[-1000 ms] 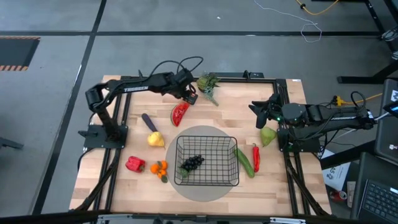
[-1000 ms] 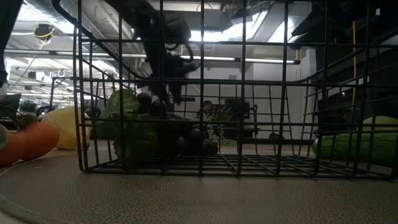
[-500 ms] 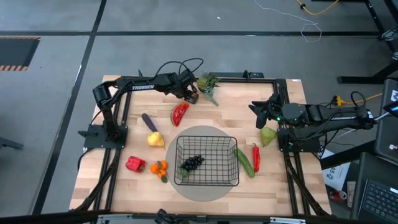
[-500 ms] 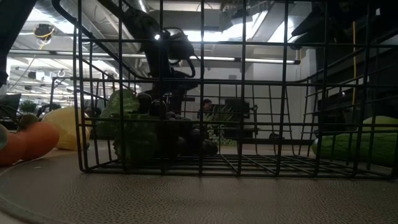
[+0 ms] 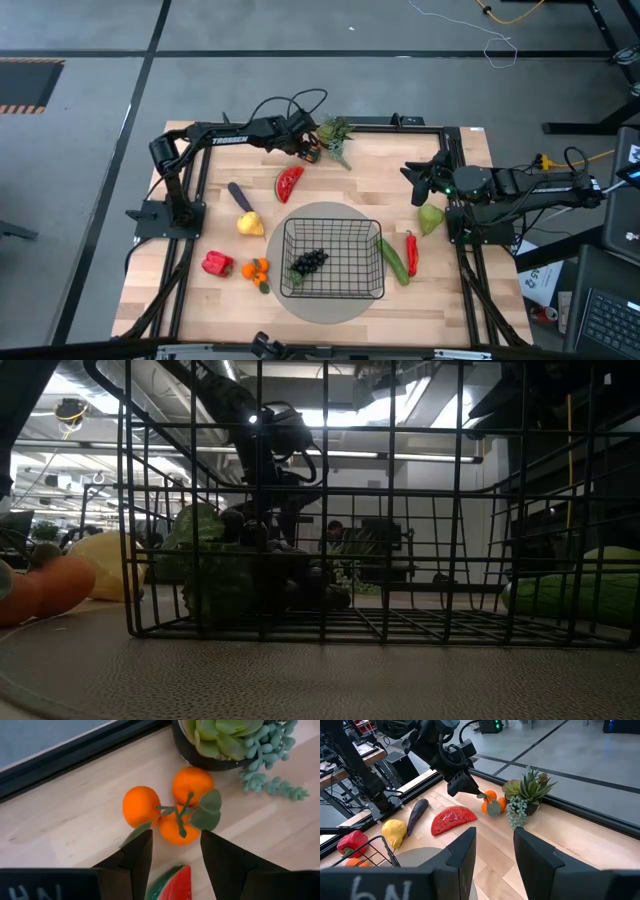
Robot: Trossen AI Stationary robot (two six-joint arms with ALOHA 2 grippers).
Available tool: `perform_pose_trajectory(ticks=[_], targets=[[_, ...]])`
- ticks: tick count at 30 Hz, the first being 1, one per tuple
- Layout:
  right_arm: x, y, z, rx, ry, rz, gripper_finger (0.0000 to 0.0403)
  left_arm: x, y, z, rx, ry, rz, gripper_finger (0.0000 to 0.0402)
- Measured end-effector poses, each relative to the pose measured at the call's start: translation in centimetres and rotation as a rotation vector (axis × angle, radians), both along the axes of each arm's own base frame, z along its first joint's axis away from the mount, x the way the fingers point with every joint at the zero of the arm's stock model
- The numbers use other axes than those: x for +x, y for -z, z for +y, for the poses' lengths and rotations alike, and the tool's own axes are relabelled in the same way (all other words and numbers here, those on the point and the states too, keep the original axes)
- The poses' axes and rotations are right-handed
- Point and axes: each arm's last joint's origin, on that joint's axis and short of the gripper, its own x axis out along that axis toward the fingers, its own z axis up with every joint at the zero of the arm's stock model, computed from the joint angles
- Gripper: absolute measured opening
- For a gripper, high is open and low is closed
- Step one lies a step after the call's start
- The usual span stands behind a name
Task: Build produce basket
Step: Put the orange tangerines into the black wire basket
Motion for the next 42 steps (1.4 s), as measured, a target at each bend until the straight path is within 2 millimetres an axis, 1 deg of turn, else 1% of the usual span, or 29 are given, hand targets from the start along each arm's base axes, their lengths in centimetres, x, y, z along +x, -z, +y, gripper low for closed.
perform_pose_trajectory(ticks=[4, 9, 11, 14, 16, 22, 39, 42], targets=[[0.0, 0.0, 0.0, 0.0, 0.0, 0.0, 0.0134, 0.0, 0.0, 0.0, 0.027, 0.06, 0.034, 0.0163], [0.0, 0.0, 0.0, 0.0, 0.001, -0.001, 0.0134, 0.4, 0.4, 0.2, 0.026, 0.053, 0.007, 0.0163], [0.0, 0.0, 0.0, 0.0, 0.001, 0.0, 0.0134, 0.9, 0.5, 0.4, 0.044, 0.052, -0.026, 0.0163], [0.0, 0.0, 0.0, 0.001, 0.001, -0.001, 0.0134, 0.8, 1.1, 0.3, 0.008, 0.056, -0.01, 0.0163], [0.0, 0.0, 0.0, 0.001, 0.001, -0.001, 0.0134, 1.2, 1.3, 0.3, 0.013, 0.058, -0.025, 0.0163], [0.0, 0.0, 0.0, 0.001, 0.002, -0.002, 0.0134, 1.3, 2.0, 0.3, -0.01, 0.039, -0.013, 0.0163], [0.0, 0.0, 0.0, 0.0, 0.002, -0.001, 0.0134, 0.7, 1.9, 1.3, 0.009, 0.024, -0.006, 0.0163], [0.0, 0.0, 0.0, -0.001, 0.002, 0.0, 0.0134, 0.8, 2.3, 1.5, 0.006, 0.025, -0.004, 0.0163]])
